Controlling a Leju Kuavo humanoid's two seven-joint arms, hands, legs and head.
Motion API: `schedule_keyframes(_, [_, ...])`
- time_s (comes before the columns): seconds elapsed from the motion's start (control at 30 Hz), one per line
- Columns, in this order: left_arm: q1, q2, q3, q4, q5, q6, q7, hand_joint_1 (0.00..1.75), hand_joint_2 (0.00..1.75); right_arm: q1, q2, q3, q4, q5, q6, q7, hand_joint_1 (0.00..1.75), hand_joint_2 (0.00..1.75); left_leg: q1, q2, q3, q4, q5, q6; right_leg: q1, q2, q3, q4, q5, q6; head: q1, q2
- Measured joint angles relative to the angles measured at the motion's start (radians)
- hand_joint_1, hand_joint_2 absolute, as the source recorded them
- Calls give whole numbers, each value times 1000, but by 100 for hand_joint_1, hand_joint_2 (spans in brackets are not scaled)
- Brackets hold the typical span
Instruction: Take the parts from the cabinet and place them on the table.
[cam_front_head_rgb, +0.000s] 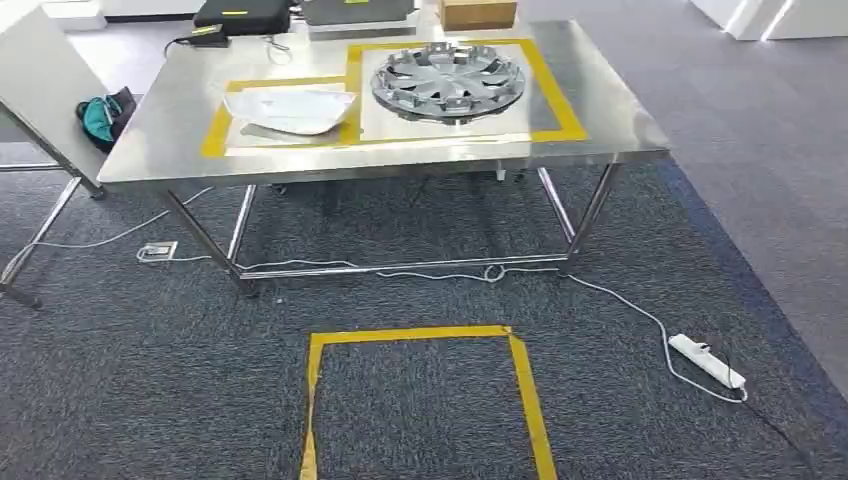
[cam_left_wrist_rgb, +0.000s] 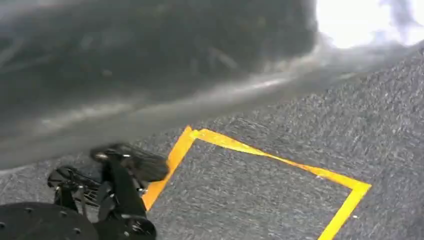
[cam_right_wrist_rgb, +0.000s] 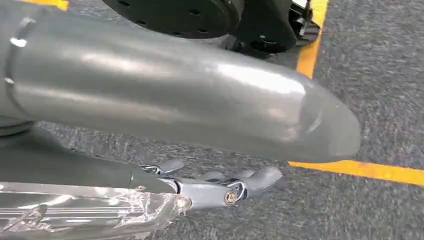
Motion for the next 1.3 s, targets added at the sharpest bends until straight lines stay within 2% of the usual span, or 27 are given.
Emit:
schedule_keyframes(0.03, [-6,0,9,6,-14,-6,-6,0,0,-2,1,-11,3,8,3,-1,0,0,1,1,-24,74,-27,-4,0,-13,-6,2,3,0,1,0])
schedule_keyframes(0.1, [-15,2,33,22,-45,-15,-14,0,0,-7,4,-29,8,22,9,-2,0,0,2,5,-1,75,-1,-6,0,-35,-13,6,5,2,0,0])
schedule_keyframes(0.17, [-25,3,55,32,-62,-22,-24,0,0,-14,10,-42,11,30,10,-5,0,0,4,26,88,-74,76,-5,0,-54,-13,13,4,5,0,0])
schedule_keyframes(0.2, [-31,3,63,36,-67,-23,-26,0,0,-18,11,-47,11,32,10,-6,0,0,3,62,138,-162,104,-3,1,-65,-7,17,1,9,0,0])
schedule_keyframes(0.23, [-39,3,69,41,-69,-23,-27,0,0,-18,12,-55,12,34,10,-6,0,0,-7,108,162,-203,100,-1,9,-74,-21,24,-2,16,-4,0])
schedule_keyframes(0.37, [-50,4,92,53,-72,-25,-28,0,0,-28,15,-64,16,38,11,-9,0,0,-5,65,139,-214,98,38,14,-116,-14,30,-3,30,0,0])
schedule_keyframes(0.4, [-51,2,96,55,-72,-25,-28,0,0,-30,15,-65,16,38,11,-9,0,0,0,55,139,-217,102,45,10,-88,-25,40,-19,39,3,0])
schedule_keyframes(0.43, [-54,2,100,55,-72,-25,-28,0,0,-31,15,-67,16,38,11,-11,0,0,2,46,136,-217,104,52,8,-37,-45,86,-50,44,10,0])
schedule_keyframes(0.47, [-58,2,100,57,-72,-25,-28,0,0,-31,15,-71,18,38,11,-11,0,0,2,35,132,-217,107,56,4,-8,-81,164,-87,47,13,0])
schedule_keyframes(0.53, [-65,3,104,61,-78,-25,-28,0,0,-28,16,-75,20,42,11,-13,0,0,2,8,126,-217,111,60,2,11,-168,341,-151,52,14,0])
schedule_keyframes(0.57, [-65,3,109,63,-88,-26,-28,0,0,-29,16,-78,22,51,11,-17,0,0,2,-6,125,-217,112,61,2,12,-193,381,-152,52,13,0])
schedule_keyframes(0.6, [-67,3,115,65,-101,-28,-28,0,0,-30,16,-80,24,62,11,-21,0,0,2,-18,126,-217,114,60,2,13,-190,365,-126,51,13,0])
schedule_keyframes(0.67, [-77,2,139,76,-152,-42,-43,0,0,-35,16,-89,30,87,10,-34,0,0,2,-47,127,-215,117,55,-1,26,-127,214,-30,46,13,0])
schedule_keyframes(0.7, [-86,2,151,83,-174,-48,-54,0,0,-39,16,-95,35,98,11,-40,0,0,3,-63,126,-215,119,51,-4,59,-80,114,19,43,14,0])
schedule_keyframes(0.73, [-95,3,163,90,-188,-51,-62,0,0,-43,16,-101,41,105,11,-45,0,0,-1,-73,122,-213,122,46,-8,111,-62,66,17,39,14,0])
schedule_keyframes(0.8, [-111,4,182,99,-201,-55,-65,0,0,-50,20,-112,48,113,13,-50,0,0,1,-93,106,-208,128,33,-9,99,-56,45,9,41,12,0])
schedule_keyframes(0.87, [-114,4,200,113,-215,-57,-71,0,0,-54,21,-115,51,116,13,-53,0,0,6,-115,94,-210,139,17,-7,81,-57,50,14,30,11,0])
schedule_keyframes(0.9, [-117,7,210,121,-231,-57,-82,0,0,-56,25,-118,51,121,17,-54,0,0,6,-95,91,-201,132,15,-13,63,-56,41,23,21,13,0])
schedule_keyframes(0.93, [-121,7,216,130,-245,-58,-96,0,0,-56,27,-124,51,125,19,-55,0,0,1,-43,77,-172,104,11,-12,53,-57,40,26,16,2,0])
schedule_keyframes(0.97, [-131,7,223,137,-256,-59,-104,0,0,-55,29,-132,50,129,25,-56,0,0,1,-18,47,-110,62,6,-11,38,-60,40,27,13,-5,0])
schedule_keyframes(1.03, [-148,7,232,152,-267,-61,-113,0,0,-52,31,-142,50,133,28,-56,0,0,4,2,-29,58,-17,-2,-8,0,-66,40,27,12,-4,0])
schedule_keyframes(1.07, [-150,7,234,157,-268,-61,-114,0,0,-52,31,-146,50,133,28,-56,0,0,5,4,-49,109,-31,-4,-8,-16,-69,41,28,11,-5,0])
schedule_keyframes(1.1, [-150,7,236,161,-269,-61,-114,0,0,-54,32,-148,50,133,28,-56,0,0,5,4,-43,106,-20,-5,-8,-29,-70,41,28,11,-5,0])
schedule_keyframes(1.17, [-150,8,244,166,-269,-61,-114,0,0,-56,32,-151,50,133,29,-56,0,0,5,15,30,-14,51,-2,-8,-52,-69,42,29,12,-5,0])
schedule_keyframes(1.2, [-152,8,248,167,-269,-61,-114,0,0,-58,34,-154,50,133,29,-56,0,0,5,37,86,-111,90,0,-8,-65,-66,42,29,14,-5,0])
schedule_keyframes(1.23, [-154,8,249,169,-270,-61,-114,0,0,-59,34,-155,50,133,29,-56,0,0,2,102,132,-185,105,4,-2,-73,-63,42,28,19,-5,0])
schedule_keyframes(1.3, [-163,8,249,172,-271,-61,-115,0,0,-59,35,-158,50,133,29,-56,0,0,-3,91,129,-208,100,21,8,-95,-69,48,21,30,-2,0])
